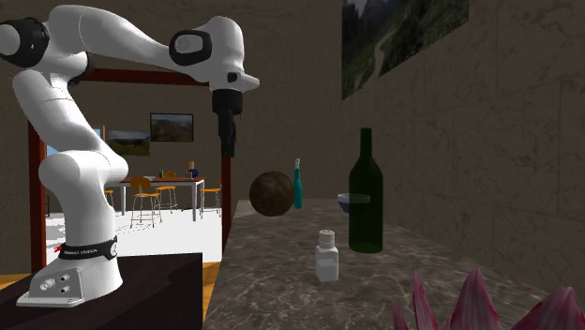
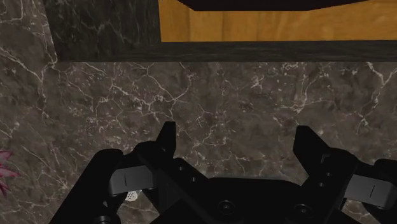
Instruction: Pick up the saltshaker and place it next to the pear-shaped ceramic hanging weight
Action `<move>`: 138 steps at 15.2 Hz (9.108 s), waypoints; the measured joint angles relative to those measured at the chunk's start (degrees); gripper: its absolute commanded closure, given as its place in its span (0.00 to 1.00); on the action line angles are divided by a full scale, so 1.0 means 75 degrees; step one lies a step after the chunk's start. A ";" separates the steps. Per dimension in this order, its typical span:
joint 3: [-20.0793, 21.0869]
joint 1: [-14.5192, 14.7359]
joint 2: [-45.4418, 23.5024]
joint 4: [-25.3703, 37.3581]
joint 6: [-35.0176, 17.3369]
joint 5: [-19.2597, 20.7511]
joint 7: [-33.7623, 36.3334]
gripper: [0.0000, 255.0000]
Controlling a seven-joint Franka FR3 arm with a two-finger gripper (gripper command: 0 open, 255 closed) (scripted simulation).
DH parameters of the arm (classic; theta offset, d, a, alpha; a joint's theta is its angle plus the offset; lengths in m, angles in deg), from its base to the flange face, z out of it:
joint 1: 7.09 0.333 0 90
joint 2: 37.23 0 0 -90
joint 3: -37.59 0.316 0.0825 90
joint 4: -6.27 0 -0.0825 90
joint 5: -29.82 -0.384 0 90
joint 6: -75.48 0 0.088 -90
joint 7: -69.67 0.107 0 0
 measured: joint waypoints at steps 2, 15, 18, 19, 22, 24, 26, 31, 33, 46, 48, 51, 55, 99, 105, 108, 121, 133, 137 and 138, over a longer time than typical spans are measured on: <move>-0.0170 -0.0030 -0.0437 0.0062 -0.0450 0.0050 -0.0168 0.00; -0.1029 -0.0178 -0.3863 0.1549 -0.2801 -0.0463 -0.1423 0.00; -0.1109 -0.0286 -0.4679 0.2082 -0.3157 -0.0758 -0.1764 0.00; -0.1117 -0.0332 -0.4982 0.2313 -0.3251 -0.0874 -0.1877 0.00; -0.1116 -0.0501 -0.5757 0.2948 -0.3449 -0.1176 -0.2180 0.00; -0.1094 -0.0551 -0.6010 0.3110 -0.3545 -0.1271 -0.2251 0.00; -0.1071 -0.0592 -0.6207 0.3146 -0.3702 -0.1351 -0.2307 0.00; -0.1030 -0.0660 -0.6500 0.3077 -0.4054 -0.1474 -0.2397 0.00; -0.1027 -0.0664 -0.6516 0.3077 -0.4071 -0.1481 -0.2401 0.00; -0.1023 -0.0659 -0.6509 0.3068 -0.4080 -0.1482 -0.2400 1.00; -0.1030 -0.0659 -0.6484 0.3078 -0.4043 -0.1472 -0.2399 1.00; -0.1056 -0.0640 -0.6361 0.3182 -0.3821 -0.1418 -0.2370 1.00; -0.1090 -0.0602 -0.6142 0.3327 -0.3468 -0.1327 -0.2316 1.00; -0.1160 -0.0469 -0.5279 0.6609 0.0638 -0.0990 -0.2129 1.00; -0.0732 0.0214 -0.4220 0.5356 0.0454 -0.0488 -0.1015 1.00; -0.0473 0.0495 -0.3873 0.4988 0.0466 -0.0329 -0.0455 1.00; 0.0859 0.1584 -0.2968 0.3985 0.0616 -0.0032 0.2006 1.00; 0.2134 0.2553 -0.3303 0.4389 0.0966 -0.0025 0.4222 1.00; 0.2532 0.2886 -0.3644 0.4822 0.1157 0.0021 0.4939 1.00; 0.2611 0.2958 -0.3736 0.4913 0.1176 0.0038 0.5093 1.00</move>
